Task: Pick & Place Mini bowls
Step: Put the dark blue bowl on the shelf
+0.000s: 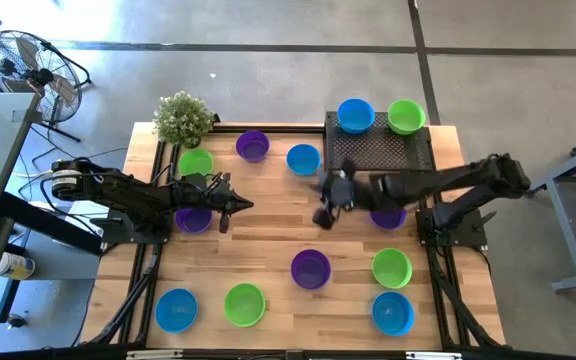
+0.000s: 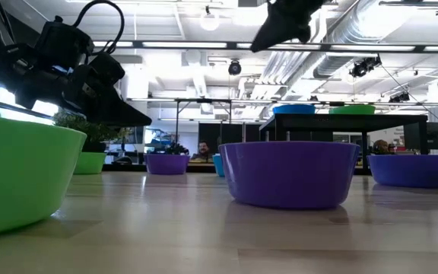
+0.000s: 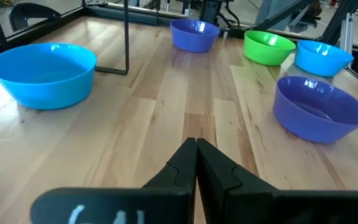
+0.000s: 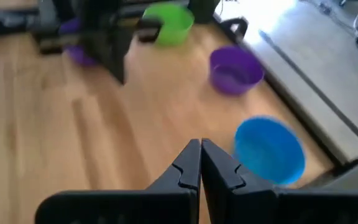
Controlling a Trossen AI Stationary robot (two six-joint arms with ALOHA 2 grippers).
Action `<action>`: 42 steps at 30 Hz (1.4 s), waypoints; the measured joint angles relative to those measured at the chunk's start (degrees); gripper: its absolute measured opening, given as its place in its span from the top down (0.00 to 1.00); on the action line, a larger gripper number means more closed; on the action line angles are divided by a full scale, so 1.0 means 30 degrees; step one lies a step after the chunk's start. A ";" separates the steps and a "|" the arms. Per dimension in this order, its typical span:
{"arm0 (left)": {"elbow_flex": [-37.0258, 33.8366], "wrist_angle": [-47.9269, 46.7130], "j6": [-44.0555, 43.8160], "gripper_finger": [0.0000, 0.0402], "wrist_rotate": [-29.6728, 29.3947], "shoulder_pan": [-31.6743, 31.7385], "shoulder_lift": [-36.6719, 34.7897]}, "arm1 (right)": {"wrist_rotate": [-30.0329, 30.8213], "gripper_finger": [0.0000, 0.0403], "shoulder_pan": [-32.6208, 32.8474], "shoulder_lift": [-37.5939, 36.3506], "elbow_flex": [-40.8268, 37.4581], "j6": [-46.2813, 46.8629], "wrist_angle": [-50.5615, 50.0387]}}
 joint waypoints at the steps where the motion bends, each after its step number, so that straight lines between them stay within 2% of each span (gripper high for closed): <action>1: 0.0000 -0.0008 0.0000 0.99 -0.0009 0.0000 0.0000 | 0.0351 1.00 0.0622 0.0122 0.0007 0.0413 -0.0368; 4: -0.0007 0.0007 0.0000 0.99 -0.0022 0.0000 0.0000 | 0.0595 1.00 0.2421 0.0495 0.0007 0.1613 -0.1159; 8: -0.0015 -0.0001 0.0000 0.99 -0.0029 0.0000 0.0000 | -0.0455 0.98 0.4449 0.1109 0.0078 0.2258 -0.1517; 16: -0.0015 -0.0007 0.0000 0.99 -0.0037 0.0000 0.0000 | -0.3341 0.75 0.6812 0.4061 0.1743 0.3637 -0.3144; 19: -0.0015 -0.0016 0.0000 0.99 -0.0037 0.0000 0.0000 | -0.4810 0.68 0.7220 0.5634 0.2624 0.2902 -0.4098; 22: -0.0022 -0.0034 0.0000 0.99 -0.0009 0.0000 0.0000 | -0.5275 0.65 0.7574 0.7013 0.3503 0.1791 -0.5091; 27: -0.0029 -0.0162 -0.0010 0.99 0.0131 0.0000 0.0000 | -0.5782 0.64 0.7748 0.8569 0.4533 0.0257 -0.5450; 34: -0.0029 -0.0444 -0.0146 0.99 0.0145 0.0000 0.0000 | -0.6419 0.67 0.7714 0.9944 0.4634 -0.1042 -0.5428; 42: -0.0029 -0.0444 -0.0153 0.99 0.0167 0.0000 0.0000 | -0.6191 0.78 0.7668 1.1131 0.4626 -0.2001 -0.5254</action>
